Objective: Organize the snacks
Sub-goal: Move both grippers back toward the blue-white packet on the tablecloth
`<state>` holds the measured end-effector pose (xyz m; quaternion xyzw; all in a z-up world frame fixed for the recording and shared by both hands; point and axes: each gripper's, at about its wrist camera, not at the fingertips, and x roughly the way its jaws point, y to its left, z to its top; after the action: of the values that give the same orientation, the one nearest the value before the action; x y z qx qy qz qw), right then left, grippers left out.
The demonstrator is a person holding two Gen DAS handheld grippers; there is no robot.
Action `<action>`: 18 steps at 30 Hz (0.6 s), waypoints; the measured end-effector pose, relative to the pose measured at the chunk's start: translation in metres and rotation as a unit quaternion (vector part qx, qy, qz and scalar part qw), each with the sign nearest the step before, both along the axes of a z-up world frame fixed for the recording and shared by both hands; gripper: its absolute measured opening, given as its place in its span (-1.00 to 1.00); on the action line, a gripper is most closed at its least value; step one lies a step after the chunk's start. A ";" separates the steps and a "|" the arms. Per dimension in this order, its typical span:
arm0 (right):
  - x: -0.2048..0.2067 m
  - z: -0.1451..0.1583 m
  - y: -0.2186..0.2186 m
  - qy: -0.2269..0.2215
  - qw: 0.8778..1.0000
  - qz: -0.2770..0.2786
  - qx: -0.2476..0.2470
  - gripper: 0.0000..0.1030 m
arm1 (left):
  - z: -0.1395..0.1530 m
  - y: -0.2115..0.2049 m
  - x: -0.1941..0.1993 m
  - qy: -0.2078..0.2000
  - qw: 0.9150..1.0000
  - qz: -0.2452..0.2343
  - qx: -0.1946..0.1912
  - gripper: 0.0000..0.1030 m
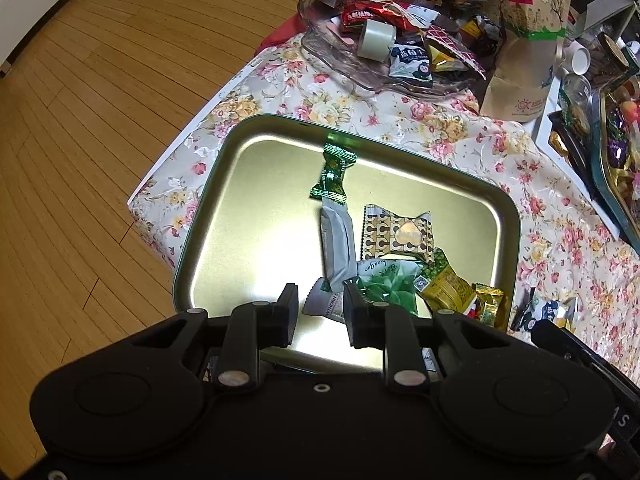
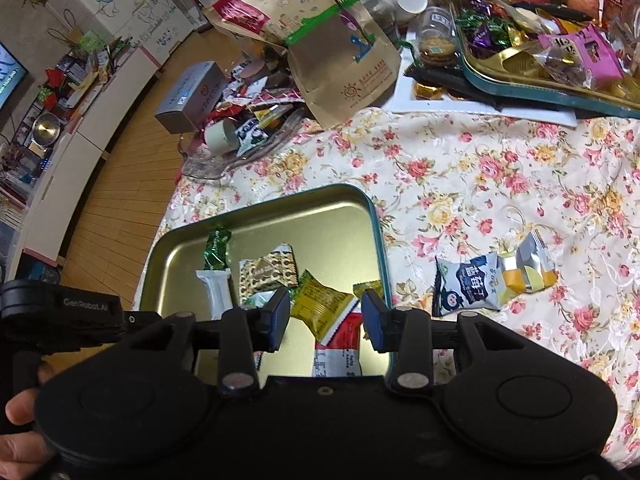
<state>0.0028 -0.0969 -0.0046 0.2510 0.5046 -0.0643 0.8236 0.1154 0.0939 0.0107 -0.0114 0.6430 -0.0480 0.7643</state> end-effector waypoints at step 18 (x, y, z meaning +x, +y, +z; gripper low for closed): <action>-0.008 -0.020 -0.031 0.088 0.993 -0.079 0.008 0.03 | 0.004 -0.035 -0.007 0.006 0.999 -0.037 -0.007 -0.38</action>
<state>-0.0057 -0.1282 -0.0250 0.2904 0.5537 -0.1469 0.7665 0.1083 0.0593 0.0146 0.0065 0.6470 -0.0808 0.7582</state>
